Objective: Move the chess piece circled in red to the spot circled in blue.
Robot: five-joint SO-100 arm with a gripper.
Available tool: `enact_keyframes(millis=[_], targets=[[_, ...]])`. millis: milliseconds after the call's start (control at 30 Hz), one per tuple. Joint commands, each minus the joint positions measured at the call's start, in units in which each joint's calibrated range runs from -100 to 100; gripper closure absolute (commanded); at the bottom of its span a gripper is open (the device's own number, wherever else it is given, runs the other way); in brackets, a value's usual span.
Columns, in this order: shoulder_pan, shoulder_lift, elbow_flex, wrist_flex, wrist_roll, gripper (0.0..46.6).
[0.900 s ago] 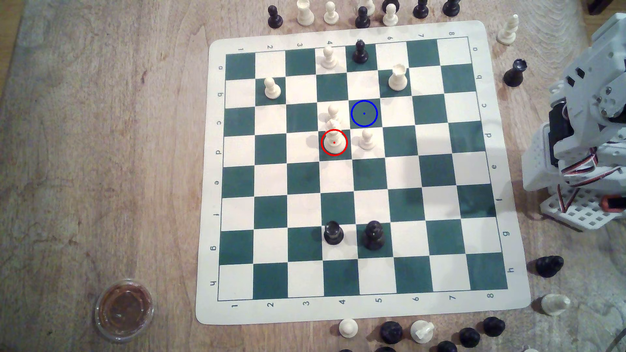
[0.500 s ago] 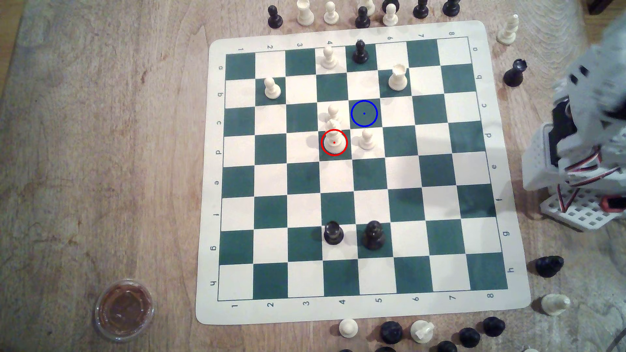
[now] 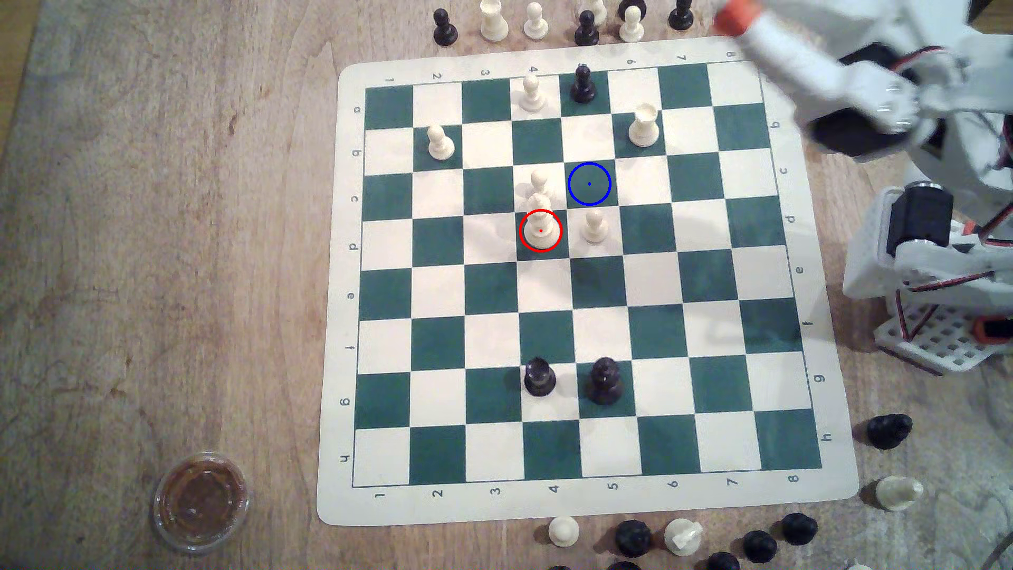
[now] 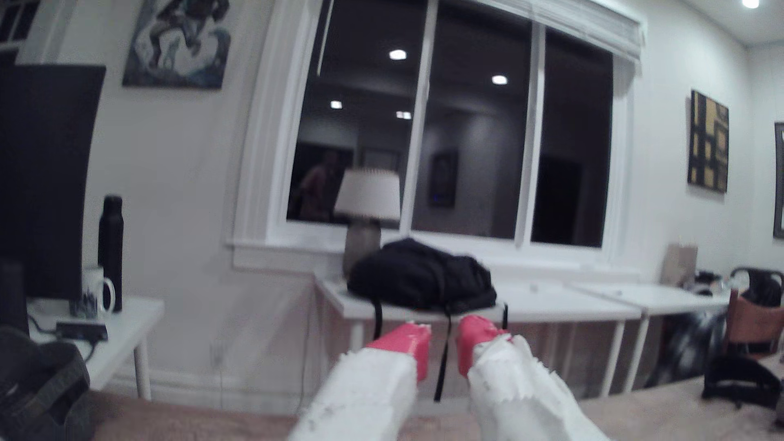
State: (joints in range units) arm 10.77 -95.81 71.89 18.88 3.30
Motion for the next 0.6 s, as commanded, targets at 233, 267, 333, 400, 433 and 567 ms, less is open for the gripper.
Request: enact_keyframes(millis=[233,267,333,400,433,567], targets=[[0.1,21.4,-19.9,27.6,-4.0,43.7],[0.1,22.7,-21.5,28.9,-4.6,42.5],[-0.1,26.5,-24.4,30.8,-6.2,40.3],[0.0,29.3,-27.3,33.0,-7.2,39.4],[0.1,31.2,-29.3,34.4,-8.1,39.3],[-0.7,42.3,-39.3,39.1,-11.8,37.9]])
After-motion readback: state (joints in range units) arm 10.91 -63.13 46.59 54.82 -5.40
